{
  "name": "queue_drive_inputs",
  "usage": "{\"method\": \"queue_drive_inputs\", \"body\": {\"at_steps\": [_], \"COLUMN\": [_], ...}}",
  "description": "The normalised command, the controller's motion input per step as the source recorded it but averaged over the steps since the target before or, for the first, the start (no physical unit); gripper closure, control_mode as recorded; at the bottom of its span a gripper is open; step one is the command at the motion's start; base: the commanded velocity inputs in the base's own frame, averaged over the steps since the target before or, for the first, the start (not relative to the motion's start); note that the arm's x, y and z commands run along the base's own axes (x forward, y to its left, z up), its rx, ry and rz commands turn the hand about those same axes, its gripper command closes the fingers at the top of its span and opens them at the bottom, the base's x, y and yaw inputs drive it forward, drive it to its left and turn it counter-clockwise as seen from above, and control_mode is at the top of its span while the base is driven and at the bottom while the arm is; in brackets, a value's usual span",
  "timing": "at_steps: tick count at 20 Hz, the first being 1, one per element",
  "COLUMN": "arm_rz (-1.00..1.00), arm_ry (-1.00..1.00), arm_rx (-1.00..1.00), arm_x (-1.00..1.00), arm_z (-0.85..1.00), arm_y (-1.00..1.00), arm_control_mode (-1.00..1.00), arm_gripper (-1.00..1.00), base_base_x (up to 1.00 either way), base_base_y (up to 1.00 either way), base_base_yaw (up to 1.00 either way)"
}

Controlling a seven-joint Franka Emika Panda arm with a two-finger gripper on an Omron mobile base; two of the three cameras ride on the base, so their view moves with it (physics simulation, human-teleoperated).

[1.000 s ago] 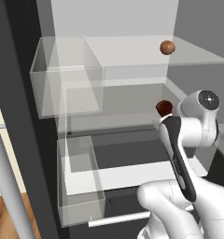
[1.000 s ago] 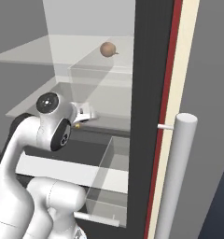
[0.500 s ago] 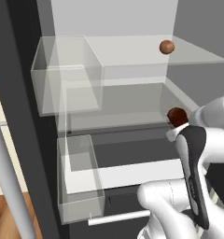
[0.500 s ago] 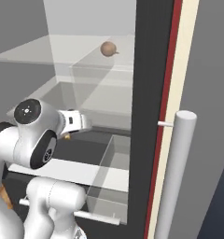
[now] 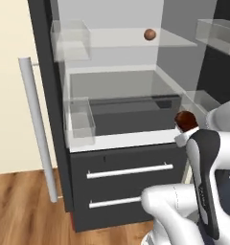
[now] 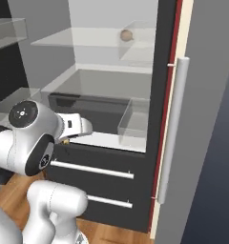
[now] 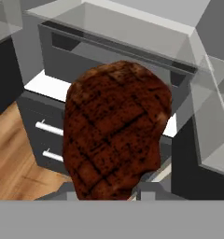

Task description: Place one onion and one steak in each tupperware on the nearby counter, to pack two identical lunches.

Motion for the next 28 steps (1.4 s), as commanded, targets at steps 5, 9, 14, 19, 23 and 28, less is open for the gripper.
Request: {"method": "queue_drive_inputs", "body": {"at_steps": [5, 9, 14, 19, 23, 28], "arm_rz": [0.0, 0.0, 0.0, 0.0, 0.0, 0.0], "arm_ry": [0.0, 0.0, 0.0, 0.0, 0.0, 0.0], "arm_rx": [0.0, 0.0, 0.0, 0.0, 0.0, 0.0], "arm_x": [0.0, 0.0, 0.0, 0.0, 0.0, 0.0], "arm_z": [0.0, 0.0, 0.0, 0.0, 0.0, 0.0], "arm_y": [0.0, 0.0, 0.0, 0.0, 0.0, 0.0], "arm_control_mode": [1.0, 1.0, 1.0, 1.0, 1.0, 1.0], "arm_gripper": [1.0, 1.0, 1.0, 1.0, 1.0, 1.0], "base_base_x": [-1.0, -1.0, -1.0, -1.0, -1.0, -1.0], "base_base_y": [0.27, 0.38, 0.37, 0.29, 0.26, 0.32], "base_base_yaw": [0.12, 0.35, 0.53, 0.55, 0.55, 0.53]}}
